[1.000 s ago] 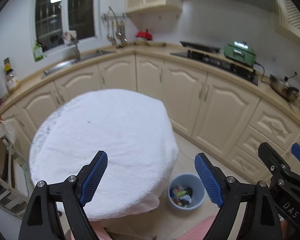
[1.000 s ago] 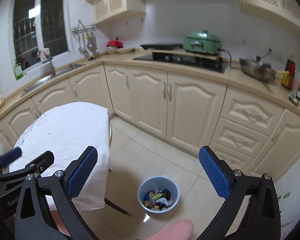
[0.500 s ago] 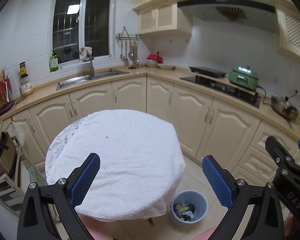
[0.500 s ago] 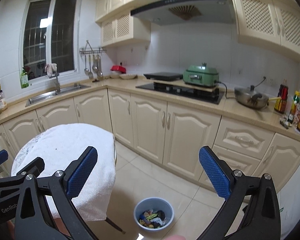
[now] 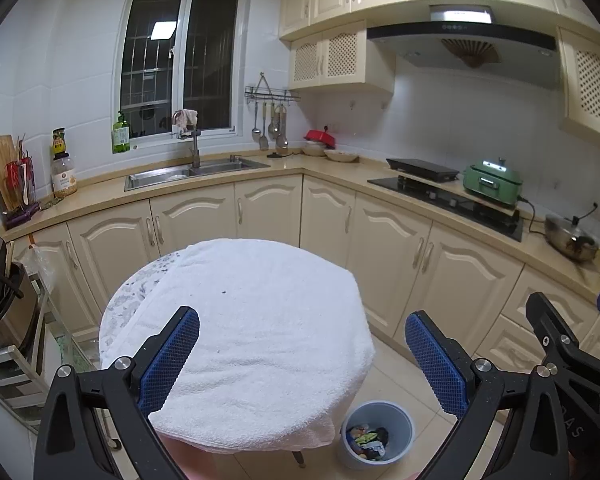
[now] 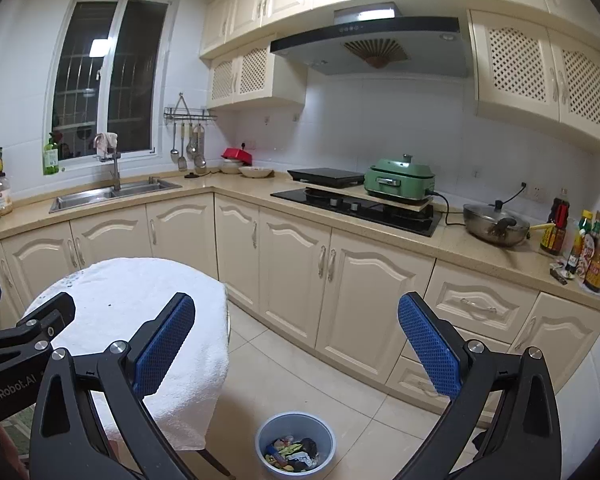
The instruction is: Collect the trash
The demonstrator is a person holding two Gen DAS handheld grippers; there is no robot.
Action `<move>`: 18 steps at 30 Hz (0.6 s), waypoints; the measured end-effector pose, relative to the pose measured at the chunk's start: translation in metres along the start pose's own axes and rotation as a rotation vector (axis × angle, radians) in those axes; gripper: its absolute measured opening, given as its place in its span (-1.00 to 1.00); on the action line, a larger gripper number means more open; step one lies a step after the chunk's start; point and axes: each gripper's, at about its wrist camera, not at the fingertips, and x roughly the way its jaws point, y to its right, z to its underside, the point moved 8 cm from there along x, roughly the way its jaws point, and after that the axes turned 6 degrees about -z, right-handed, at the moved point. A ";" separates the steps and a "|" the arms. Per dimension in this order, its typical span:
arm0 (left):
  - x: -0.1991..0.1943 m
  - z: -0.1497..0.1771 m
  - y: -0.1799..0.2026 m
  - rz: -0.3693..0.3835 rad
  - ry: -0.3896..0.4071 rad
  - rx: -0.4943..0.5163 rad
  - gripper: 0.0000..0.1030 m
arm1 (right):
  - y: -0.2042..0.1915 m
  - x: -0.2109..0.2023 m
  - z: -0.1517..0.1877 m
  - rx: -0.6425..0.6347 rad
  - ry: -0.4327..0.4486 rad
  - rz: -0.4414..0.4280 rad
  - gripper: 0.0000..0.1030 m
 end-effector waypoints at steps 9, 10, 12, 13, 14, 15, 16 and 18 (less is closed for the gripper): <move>0.011 -0.016 -0.004 0.007 -0.009 0.003 0.97 | -0.001 -0.002 0.000 0.006 0.002 -0.005 1.00; 0.012 -0.018 -0.004 0.005 -0.010 0.004 0.97 | 0.000 -0.001 0.000 0.006 0.002 -0.004 1.00; 0.013 -0.019 -0.004 0.006 -0.010 0.004 0.97 | 0.001 -0.002 -0.001 0.005 0.004 0.000 1.00; 0.014 -0.019 -0.004 0.006 -0.011 0.004 0.97 | 0.001 -0.002 -0.001 0.006 0.004 0.000 1.00; 0.013 -0.019 -0.004 0.006 -0.010 0.003 0.97 | 0.002 -0.002 -0.001 0.006 0.004 -0.001 1.00; 0.014 -0.020 -0.003 0.007 -0.010 0.002 0.97 | 0.001 -0.002 -0.001 0.006 0.004 -0.003 1.00; 0.015 -0.020 -0.003 0.008 -0.009 0.002 0.97 | 0.001 -0.002 -0.001 0.006 0.004 -0.002 1.00; 0.016 -0.021 -0.002 0.008 -0.007 0.003 0.97 | 0.002 -0.002 -0.001 0.006 0.007 0.000 1.00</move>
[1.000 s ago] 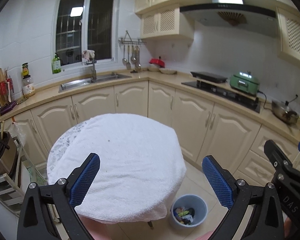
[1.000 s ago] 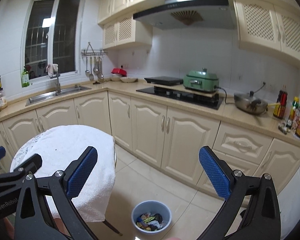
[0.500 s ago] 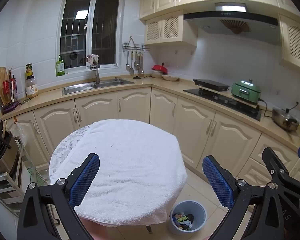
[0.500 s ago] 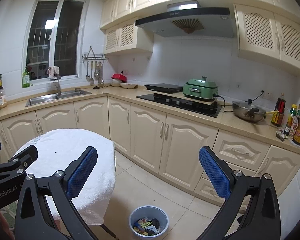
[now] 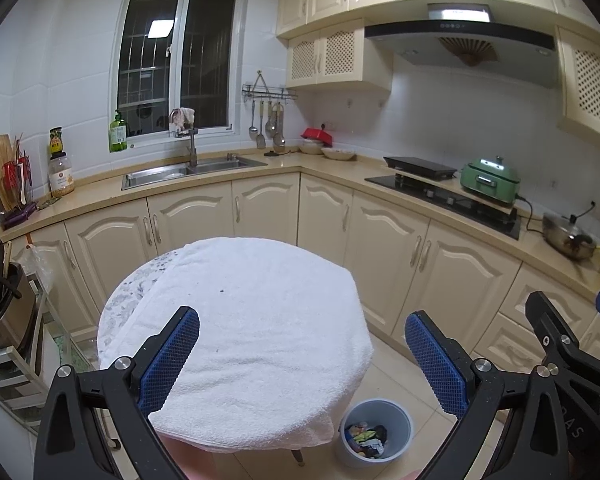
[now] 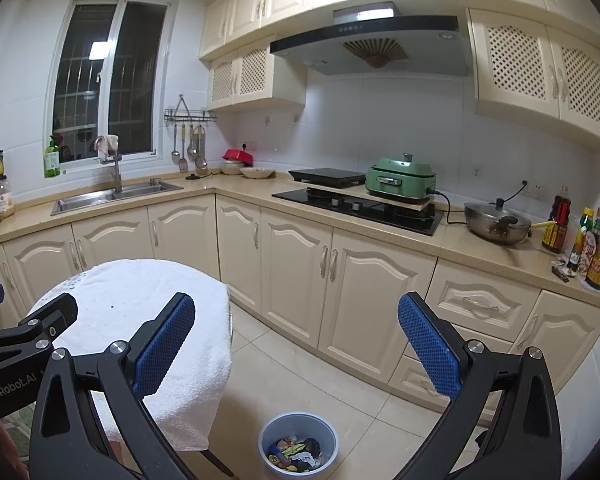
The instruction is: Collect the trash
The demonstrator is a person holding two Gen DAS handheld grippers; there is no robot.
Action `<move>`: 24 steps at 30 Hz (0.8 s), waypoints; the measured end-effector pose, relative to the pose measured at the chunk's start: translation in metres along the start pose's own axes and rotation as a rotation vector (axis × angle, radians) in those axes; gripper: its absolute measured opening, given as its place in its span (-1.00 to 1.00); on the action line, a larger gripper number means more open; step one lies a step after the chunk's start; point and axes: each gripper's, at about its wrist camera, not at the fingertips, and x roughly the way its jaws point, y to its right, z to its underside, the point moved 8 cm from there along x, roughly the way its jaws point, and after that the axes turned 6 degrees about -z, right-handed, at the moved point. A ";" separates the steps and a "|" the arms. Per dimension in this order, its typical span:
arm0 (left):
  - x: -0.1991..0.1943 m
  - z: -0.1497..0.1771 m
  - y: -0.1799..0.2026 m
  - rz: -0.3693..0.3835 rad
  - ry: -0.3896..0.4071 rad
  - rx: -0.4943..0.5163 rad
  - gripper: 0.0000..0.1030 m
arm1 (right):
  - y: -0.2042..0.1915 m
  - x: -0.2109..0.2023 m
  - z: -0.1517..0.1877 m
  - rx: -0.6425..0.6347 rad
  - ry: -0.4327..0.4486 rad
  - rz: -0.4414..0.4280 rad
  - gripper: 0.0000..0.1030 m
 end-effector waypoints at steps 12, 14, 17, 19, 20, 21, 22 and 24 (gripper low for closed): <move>-0.001 0.006 0.004 0.008 0.014 0.002 0.97 | -0.001 -0.004 -0.002 0.005 0.013 0.008 1.00; 0.000 0.006 0.004 0.008 0.015 0.002 0.97 | -0.001 -0.005 -0.002 0.004 0.017 0.010 1.00; 0.000 0.007 0.005 0.009 0.013 0.003 0.97 | -0.001 -0.006 -0.003 0.005 0.018 0.013 1.00; 0.000 0.009 0.006 0.011 0.013 0.004 0.97 | -0.001 -0.005 -0.003 0.007 0.018 0.011 1.00; 0.001 0.008 0.006 0.012 0.013 0.005 0.97 | -0.001 -0.005 -0.003 0.007 0.018 0.012 1.00; -0.001 0.009 0.006 0.012 0.014 0.007 0.97 | -0.001 -0.006 -0.003 0.008 0.019 0.013 1.00; -0.001 0.009 0.006 0.012 0.013 0.008 0.97 | 0.000 -0.005 -0.003 0.010 0.020 0.013 1.00; -0.001 0.010 0.006 0.013 0.013 0.008 0.97 | 0.000 -0.006 -0.003 0.010 0.019 0.012 1.00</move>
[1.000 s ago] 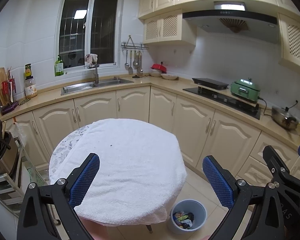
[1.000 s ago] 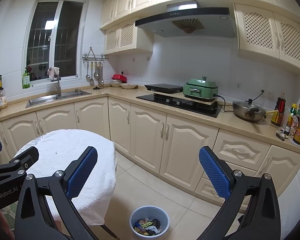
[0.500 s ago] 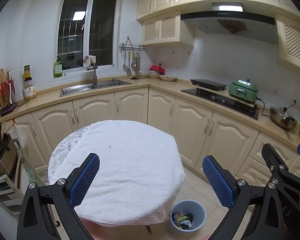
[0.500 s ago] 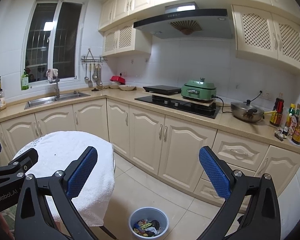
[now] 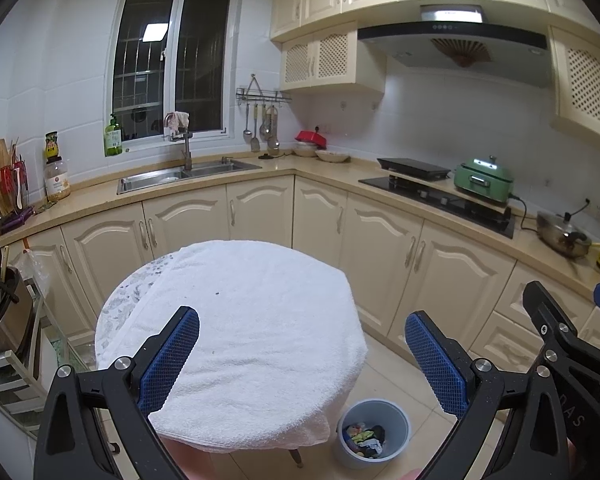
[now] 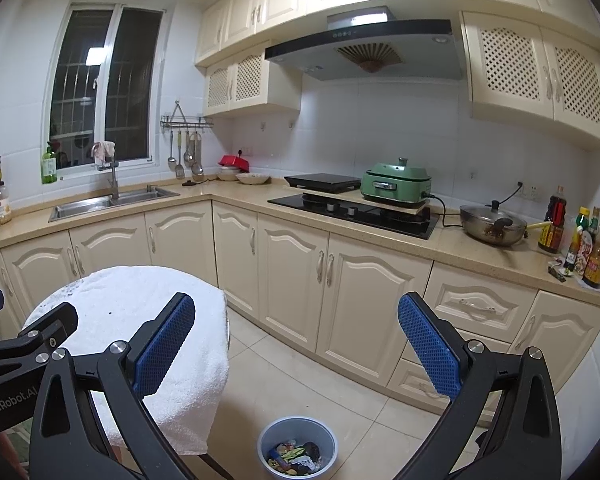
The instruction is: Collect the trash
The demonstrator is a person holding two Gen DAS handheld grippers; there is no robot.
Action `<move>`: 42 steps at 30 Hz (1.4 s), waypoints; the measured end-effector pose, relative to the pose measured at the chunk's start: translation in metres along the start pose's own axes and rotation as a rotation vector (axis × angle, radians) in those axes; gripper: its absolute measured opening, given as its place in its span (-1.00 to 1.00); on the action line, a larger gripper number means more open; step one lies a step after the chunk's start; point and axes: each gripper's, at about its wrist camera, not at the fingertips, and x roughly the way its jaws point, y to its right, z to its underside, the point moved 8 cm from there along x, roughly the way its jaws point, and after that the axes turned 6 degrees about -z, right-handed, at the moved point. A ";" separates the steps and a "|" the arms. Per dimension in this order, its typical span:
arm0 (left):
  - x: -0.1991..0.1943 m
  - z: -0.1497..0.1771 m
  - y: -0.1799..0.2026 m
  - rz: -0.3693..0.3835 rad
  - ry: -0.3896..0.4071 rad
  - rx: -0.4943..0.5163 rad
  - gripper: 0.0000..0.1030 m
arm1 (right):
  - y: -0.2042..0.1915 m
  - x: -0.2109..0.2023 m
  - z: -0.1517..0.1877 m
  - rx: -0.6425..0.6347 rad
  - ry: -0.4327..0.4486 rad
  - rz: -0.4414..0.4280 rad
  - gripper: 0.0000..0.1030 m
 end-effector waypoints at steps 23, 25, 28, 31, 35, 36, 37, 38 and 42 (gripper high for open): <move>-0.002 0.004 0.004 0.001 0.003 -0.005 0.97 | 0.002 -0.008 0.000 0.001 0.016 -0.001 1.00; -0.003 0.003 0.004 0.001 0.006 -0.009 0.97 | 0.001 -0.009 -0.001 0.001 0.014 -0.005 1.00; -0.005 0.004 0.003 -0.002 0.008 -0.016 0.97 | 0.000 -0.010 -0.002 -0.001 0.014 -0.009 1.00; -0.006 0.004 0.002 -0.003 0.010 -0.019 0.97 | -0.001 -0.010 -0.002 -0.001 0.015 -0.011 1.00; -0.007 0.005 0.004 -0.005 0.011 -0.018 0.97 | 0.000 -0.011 -0.003 0.001 0.017 -0.013 1.00; -0.007 0.005 0.004 -0.006 0.011 -0.018 0.97 | 0.000 -0.011 -0.002 0.001 0.016 -0.013 1.00; -0.007 0.005 0.004 -0.006 0.011 -0.018 0.97 | 0.000 -0.011 -0.003 0.000 0.017 -0.012 1.00; -0.007 0.005 0.005 -0.006 0.011 -0.017 0.97 | 0.000 -0.011 -0.003 -0.001 0.017 -0.011 1.00; -0.006 0.006 0.005 -0.006 0.012 -0.017 0.97 | -0.002 -0.012 -0.003 0.002 0.019 -0.011 1.00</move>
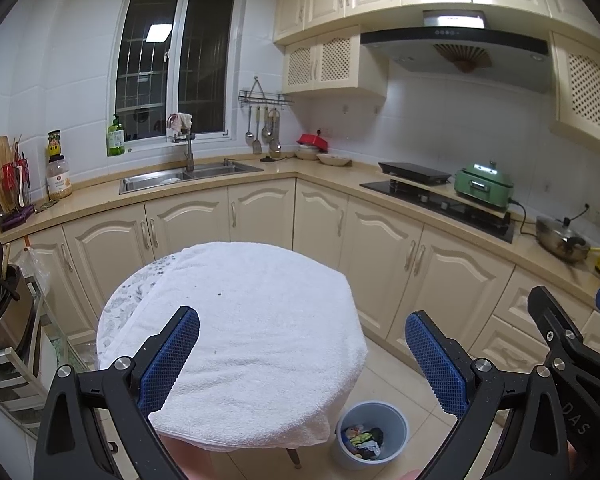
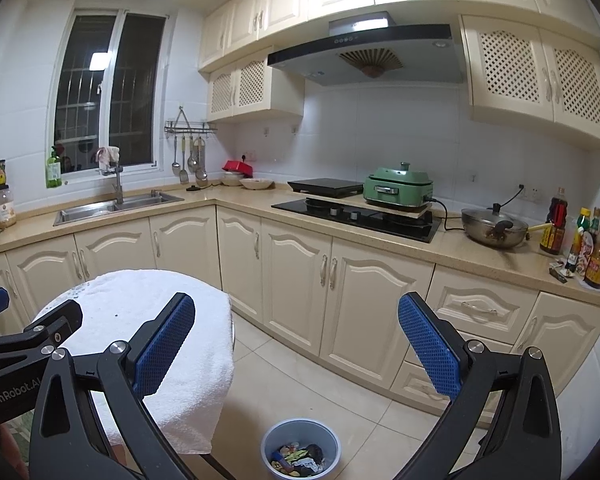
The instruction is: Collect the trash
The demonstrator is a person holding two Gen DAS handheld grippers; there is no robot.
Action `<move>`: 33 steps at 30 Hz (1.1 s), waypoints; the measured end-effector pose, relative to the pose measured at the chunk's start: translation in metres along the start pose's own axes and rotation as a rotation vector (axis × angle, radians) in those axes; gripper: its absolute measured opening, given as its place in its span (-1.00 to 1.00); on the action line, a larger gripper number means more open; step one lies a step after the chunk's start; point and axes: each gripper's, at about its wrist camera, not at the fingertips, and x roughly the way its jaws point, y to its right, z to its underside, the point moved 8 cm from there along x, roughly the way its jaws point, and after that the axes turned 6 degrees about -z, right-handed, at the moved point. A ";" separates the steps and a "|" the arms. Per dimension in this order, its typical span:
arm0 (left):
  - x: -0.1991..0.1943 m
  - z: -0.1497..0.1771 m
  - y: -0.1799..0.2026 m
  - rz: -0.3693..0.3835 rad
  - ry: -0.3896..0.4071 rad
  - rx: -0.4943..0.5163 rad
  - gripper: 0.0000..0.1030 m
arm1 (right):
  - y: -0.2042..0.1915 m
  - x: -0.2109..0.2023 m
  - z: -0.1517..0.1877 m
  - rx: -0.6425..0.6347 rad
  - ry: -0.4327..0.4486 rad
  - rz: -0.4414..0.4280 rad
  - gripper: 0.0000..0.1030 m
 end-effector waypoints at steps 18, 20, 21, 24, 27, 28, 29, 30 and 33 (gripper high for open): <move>0.000 0.001 0.001 -0.002 -0.006 0.002 0.97 | -0.002 0.000 0.000 0.002 -0.001 0.000 1.00; 0.000 0.001 0.002 -0.004 -0.007 0.005 0.97 | -0.002 0.000 0.000 0.002 -0.001 0.000 1.00; 0.000 0.002 0.002 -0.005 -0.006 0.007 0.97 | -0.002 0.000 0.001 0.003 -0.001 0.001 1.00; 0.001 0.002 0.002 -0.005 -0.010 0.010 0.97 | -0.001 0.002 0.003 0.007 -0.006 0.001 1.00; 0.002 0.002 0.003 -0.003 -0.013 0.012 0.97 | 0.000 0.002 0.004 0.009 -0.008 0.003 1.00; 0.003 0.002 0.003 -0.004 -0.014 0.013 0.97 | 0.000 0.002 0.005 0.008 -0.007 0.004 1.00; 0.003 0.002 0.002 -0.004 -0.016 0.013 0.97 | 0.000 0.003 0.005 0.008 -0.008 0.004 1.00; 0.003 0.001 0.002 -0.004 -0.016 0.013 0.97 | 0.000 0.003 0.005 0.008 -0.009 0.004 1.00; 0.003 0.002 0.002 -0.005 -0.017 0.014 0.97 | 0.000 0.004 0.005 0.009 -0.010 0.003 1.00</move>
